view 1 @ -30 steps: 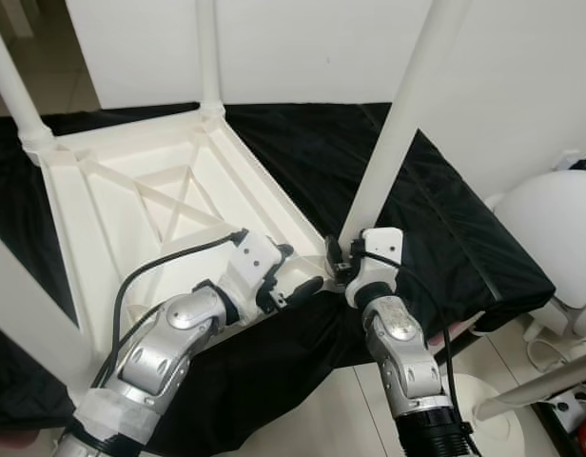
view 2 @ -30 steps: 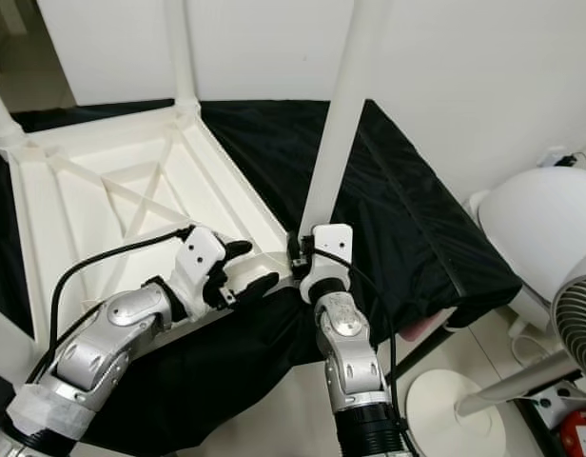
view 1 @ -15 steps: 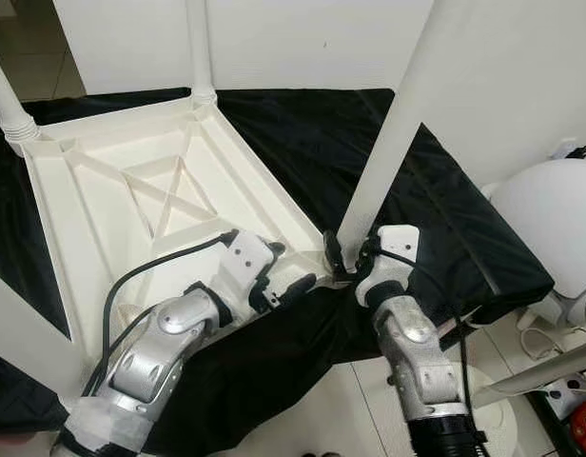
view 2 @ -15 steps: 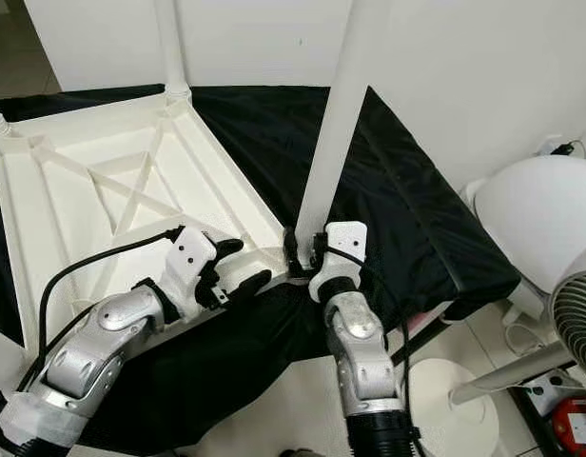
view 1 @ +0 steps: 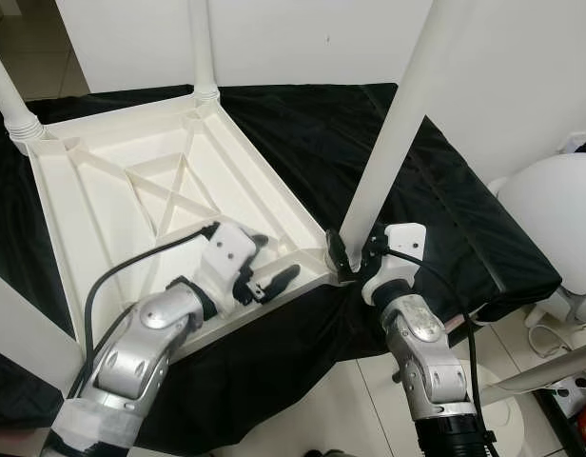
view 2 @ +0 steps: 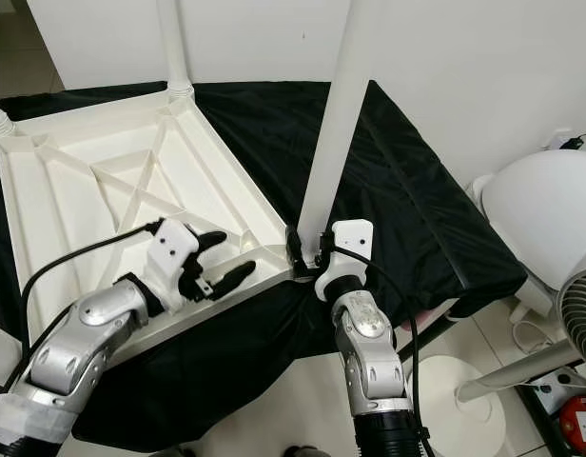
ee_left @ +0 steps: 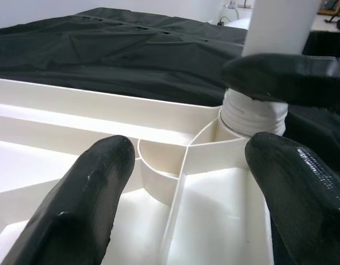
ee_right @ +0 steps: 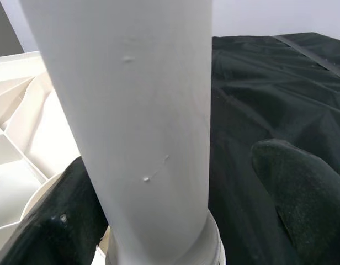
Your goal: Building children table
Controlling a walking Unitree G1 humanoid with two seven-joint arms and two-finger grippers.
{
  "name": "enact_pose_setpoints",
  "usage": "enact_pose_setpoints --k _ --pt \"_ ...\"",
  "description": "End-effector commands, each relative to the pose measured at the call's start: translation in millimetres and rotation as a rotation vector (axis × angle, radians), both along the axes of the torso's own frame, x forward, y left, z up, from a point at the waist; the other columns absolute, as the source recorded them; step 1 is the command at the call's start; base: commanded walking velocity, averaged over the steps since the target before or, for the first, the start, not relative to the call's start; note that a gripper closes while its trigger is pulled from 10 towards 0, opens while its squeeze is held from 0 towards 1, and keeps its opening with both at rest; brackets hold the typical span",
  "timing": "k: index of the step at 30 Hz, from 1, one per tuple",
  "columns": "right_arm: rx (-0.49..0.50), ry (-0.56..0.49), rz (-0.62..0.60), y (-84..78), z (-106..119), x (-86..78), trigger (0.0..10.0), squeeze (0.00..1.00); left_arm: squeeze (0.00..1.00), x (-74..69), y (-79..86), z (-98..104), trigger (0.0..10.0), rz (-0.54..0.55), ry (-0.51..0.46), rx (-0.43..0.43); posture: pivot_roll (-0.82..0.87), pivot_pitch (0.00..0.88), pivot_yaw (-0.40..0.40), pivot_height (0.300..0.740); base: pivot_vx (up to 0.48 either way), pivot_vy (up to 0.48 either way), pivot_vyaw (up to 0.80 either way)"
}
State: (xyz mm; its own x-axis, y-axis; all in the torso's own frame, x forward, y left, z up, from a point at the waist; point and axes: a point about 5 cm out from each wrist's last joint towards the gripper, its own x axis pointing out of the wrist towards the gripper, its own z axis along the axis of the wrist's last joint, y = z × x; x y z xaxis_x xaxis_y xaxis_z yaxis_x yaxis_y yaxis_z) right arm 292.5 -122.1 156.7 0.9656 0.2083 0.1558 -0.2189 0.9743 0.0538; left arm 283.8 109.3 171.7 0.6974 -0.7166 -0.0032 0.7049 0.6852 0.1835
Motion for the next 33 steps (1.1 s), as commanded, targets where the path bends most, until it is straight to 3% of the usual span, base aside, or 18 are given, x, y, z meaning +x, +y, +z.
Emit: enact_pose_setpoints --k 1,3,8,12,14,19,24,28,33 --pt "-0.015 0.004 -0.032 -6.6 -3.4 -2.2 10.0 0.00 0.00 6.8 9.5 -0.7 10.0 0.165 0.002 -0.013 0.04 0.115 -0.035 0.740 0.000 0.000 0.00" --pt "-0.006 0.010 -0.031 -9.3 -3.6 -0.2 10.0 0.00 0.00 12.5 17.3 3.8 10.0 0.268 0.018 -0.075 0.05 0.112 -0.040 0.740 0.000 0.000 0.00" --pt "-0.002 0.003 -0.029 -10.5 -2.4 1.0 10.0 0.00 0.00 15.5 20.1 3.1 10.0 0.326 0.039 -0.108 0.05 0.112 -0.044 0.740 0.000 0.000 0.00" --pt "0.006 -0.019 -0.009 -7.5 0.1 1.5 10.0 0.00 0.00 26.3 25.3 -3.9 10.0 0.472 0.052 -0.120 0.04 0.124 -0.038 0.740 0.000 0.000 0.00" --pt "0.006 -0.019 -0.009 -7.5 0.1 1.5 10.0 0.00 0.00 26.3 25.3 -3.9 10.0 0.472 0.052 -0.120 0.04 0.124 -0.038 0.740 0.000 0.000 0.00" --pt "0.000 -0.048 -0.029 -1.2 2.6 2.5 10.0 0.00 0.00 37.1 24.3 -3.0 10.0 0.618 0.036 -0.181 0.03 0.134 -0.037 0.740 0.000 0.000 0.00" --pt "0.000 -0.057 -0.027 2.2 2.7 2.9 10.0 0.00 0.00 35.8 13.2 -0.4 10.0 0.616 -0.002 -0.194 0.03 0.141 -0.041 0.740 0.000 0.000 0.00" --pt "-0.018 -0.068 -0.012 8.1 1.1 1.6 10.0 0.00 0.00 36.7 3.2 -6.8 10.0 0.632 0.026 -0.194 0.03 0.145 -0.042 0.740 0.000 0.000 0.00" --pt "-0.017 -0.077 -0.008 10.5 1.4 1.4 10.0 0.00 0.00 36.9 1.0 -6.6 10.0 0.631 0.027 -0.213 0.03 0.149 -0.042 0.740 0.000 0.000 0.00"
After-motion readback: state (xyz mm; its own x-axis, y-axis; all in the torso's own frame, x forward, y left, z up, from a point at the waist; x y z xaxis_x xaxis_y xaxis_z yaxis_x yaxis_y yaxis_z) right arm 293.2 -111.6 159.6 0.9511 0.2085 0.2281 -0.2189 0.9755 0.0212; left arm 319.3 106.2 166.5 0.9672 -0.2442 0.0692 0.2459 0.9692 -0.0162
